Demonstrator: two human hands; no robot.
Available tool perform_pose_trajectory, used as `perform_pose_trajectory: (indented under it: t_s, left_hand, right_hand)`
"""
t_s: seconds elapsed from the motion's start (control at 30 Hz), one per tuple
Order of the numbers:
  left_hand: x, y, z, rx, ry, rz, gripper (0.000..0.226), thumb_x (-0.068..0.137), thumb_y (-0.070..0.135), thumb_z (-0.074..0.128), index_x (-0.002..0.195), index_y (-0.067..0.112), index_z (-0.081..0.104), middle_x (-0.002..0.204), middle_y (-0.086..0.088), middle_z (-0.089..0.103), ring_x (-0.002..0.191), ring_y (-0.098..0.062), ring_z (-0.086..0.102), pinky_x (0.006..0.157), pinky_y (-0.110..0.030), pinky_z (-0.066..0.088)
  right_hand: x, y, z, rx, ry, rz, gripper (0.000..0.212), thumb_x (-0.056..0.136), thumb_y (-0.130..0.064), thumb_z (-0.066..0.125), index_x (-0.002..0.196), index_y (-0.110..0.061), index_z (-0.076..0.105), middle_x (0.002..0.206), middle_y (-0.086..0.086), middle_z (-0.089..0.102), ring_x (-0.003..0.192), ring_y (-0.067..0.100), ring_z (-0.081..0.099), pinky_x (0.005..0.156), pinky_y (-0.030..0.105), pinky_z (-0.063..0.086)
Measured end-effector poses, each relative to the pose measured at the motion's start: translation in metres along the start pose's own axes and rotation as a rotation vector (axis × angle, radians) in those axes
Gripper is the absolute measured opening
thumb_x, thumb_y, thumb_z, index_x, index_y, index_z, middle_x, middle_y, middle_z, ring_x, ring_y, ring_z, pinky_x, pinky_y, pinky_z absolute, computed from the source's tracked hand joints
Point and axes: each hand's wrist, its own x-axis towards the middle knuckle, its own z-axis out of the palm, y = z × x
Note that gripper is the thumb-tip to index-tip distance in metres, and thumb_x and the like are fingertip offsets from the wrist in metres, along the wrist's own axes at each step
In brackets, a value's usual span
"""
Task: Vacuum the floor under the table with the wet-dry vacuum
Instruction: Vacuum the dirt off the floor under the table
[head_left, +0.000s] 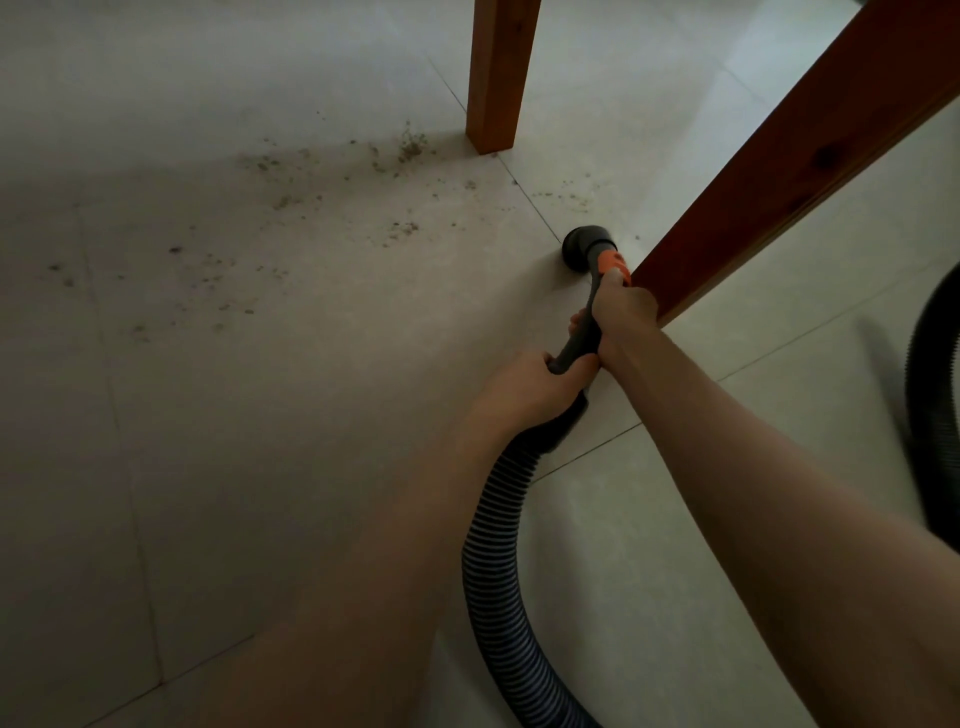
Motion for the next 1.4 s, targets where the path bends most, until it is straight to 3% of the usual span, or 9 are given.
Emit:
perform_pose_trajectory:
  t_s: [0.13, 0.23, 0.37, 0.47, 0.67, 0.83, 0.97, 1.2, 1.4]
  left_hand:
    - [0.008, 0.0, -0.014, 0.087, -0.051, 0.068, 0.04, 0.098, 0.045, 0.037, 0.076, 0.015, 0.051, 0.071, 0.0, 0.054, 0.06, -0.013, 0.052, 0.057, -0.022, 0.041]
    - [0.009, -0.011, -0.031, 0.048, -0.087, 0.089, 0.04, 0.099, 0.043, 0.037, 0.094, 0.01, 0.06, 0.08, -0.003, 0.059, 0.069, -0.016, 0.057, 0.062, -0.023, 0.045]
    - [0.01, -0.023, -0.053, -0.01, -0.113, 0.1, 0.039, 0.1, 0.04, 0.037, 0.102, 0.009, 0.062, 0.084, -0.001, 0.061, 0.071, -0.011, 0.058, 0.057, -0.013, 0.046]
    - [0.014, -0.024, -0.07, 0.015, -0.132, 0.093, 0.035, 0.098, 0.043, 0.038, 0.092, 0.017, 0.061, 0.079, 0.005, 0.062, 0.066, -0.005, 0.059, 0.053, -0.008, 0.046]
    - [0.028, -0.02, -0.081, 0.072, -0.105, 0.134, 0.036, 0.097, 0.044, 0.04, 0.09, 0.017, 0.062, 0.075, 0.006, 0.063, 0.062, -0.005, 0.06, 0.048, -0.007, 0.044]
    - [0.04, -0.019, -0.083, 0.093, -0.106, 0.135, 0.033, 0.096, 0.046, 0.041, 0.081, 0.023, 0.059, 0.073, 0.007, 0.062, 0.06, -0.005, 0.059, 0.048, -0.009, 0.042]
    - [0.049, -0.02, -0.084, 0.122, -0.153, 0.136, 0.033, 0.096, 0.046, 0.041, 0.076, 0.025, 0.058, 0.072, 0.009, 0.062, 0.059, -0.002, 0.058, 0.049, -0.01, 0.041]
    - [0.052, -0.029, -0.12, 0.1, -0.246, 0.033, 0.034, 0.091, 0.051, 0.044, 0.087, 0.025, 0.064, 0.081, 0.006, 0.068, 0.068, -0.005, 0.067, 0.06, -0.017, 0.048]
    - [0.045, -0.038, -0.141, 0.125, -0.264, 0.038, 0.033, 0.09, 0.05, 0.046, 0.085, 0.024, 0.065, 0.067, 0.01, 0.068, 0.058, -0.002, 0.065, 0.052, -0.013, 0.049]
  right_hand:
    - [-0.001, -0.006, 0.001, 0.078, -0.084, 0.032, 0.038, 0.1, -0.035, 0.043, 0.113, 0.001, 0.047, 0.069, 0.012, 0.053, 0.055, 0.02, 0.053, 0.046, 0.031, 0.045]
    - [-0.005, -0.006, 0.001, 0.254, -0.275, 0.126, 0.04, 0.097, -0.036, 0.049, 0.116, -0.002, 0.043, 0.082, 0.014, 0.052, 0.065, 0.023, 0.053, 0.058, 0.035, 0.05]
    - [-0.012, -0.002, 0.01, 0.433, -0.379, 0.176, 0.05, 0.096, -0.038, 0.051, 0.128, 0.0, 0.041, 0.086, 0.013, 0.052, 0.072, 0.024, 0.053, 0.064, 0.035, 0.049]
    - [-0.014, -0.003, 0.024, 0.47, -0.339, 0.146, 0.055, 0.098, -0.039, 0.048, 0.136, 0.0, 0.038, 0.085, 0.012, 0.055, 0.072, 0.024, 0.056, 0.06, 0.035, 0.048]
    - [-0.012, -0.01, 0.038, 0.457, -0.193, 0.082, 0.052, 0.099, -0.041, 0.044, 0.131, 0.0, 0.04, 0.073, 0.009, 0.056, 0.062, 0.02, 0.056, 0.068, 0.036, 0.053]
    - [-0.006, -0.015, 0.038, 0.434, -0.146, 0.072, 0.049, 0.1, -0.04, 0.042, 0.13, -0.001, 0.04, 0.072, 0.008, 0.055, 0.06, 0.018, 0.055, 0.064, 0.032, 0.051]
    - [0.0, -0.014, 0.036, 0.467, -0.168, 0.107, 0.049, 0.099, -0.04, 0.044, 0.131, -0.002, 0.04, 0.074, 0.009, 0.056, 0.062, 0.019, 0.056, 0.066, 0.033, 0.052]
    - [-0.009, -0.025, 0.064, 0.453, -0.213, 0.142, 0.047, 0.098, -0.043, 0.044, 0.122, -0.003, 0.042, 0.074, 0.009, 0.056, 0.063, 0.021, 0.056, 0.074, 0.036, 0.053]
    - [-0.027, -0.021, 0.078, 0.472, -0.192, 0.156, 0.029, 0.101, -0.04, 0.04, 0.105, -0.011, 0.033, 0.069, 0.008, 0.052, 0.06, 0.018, 0.052, 0.069, 0.033, 0.05]
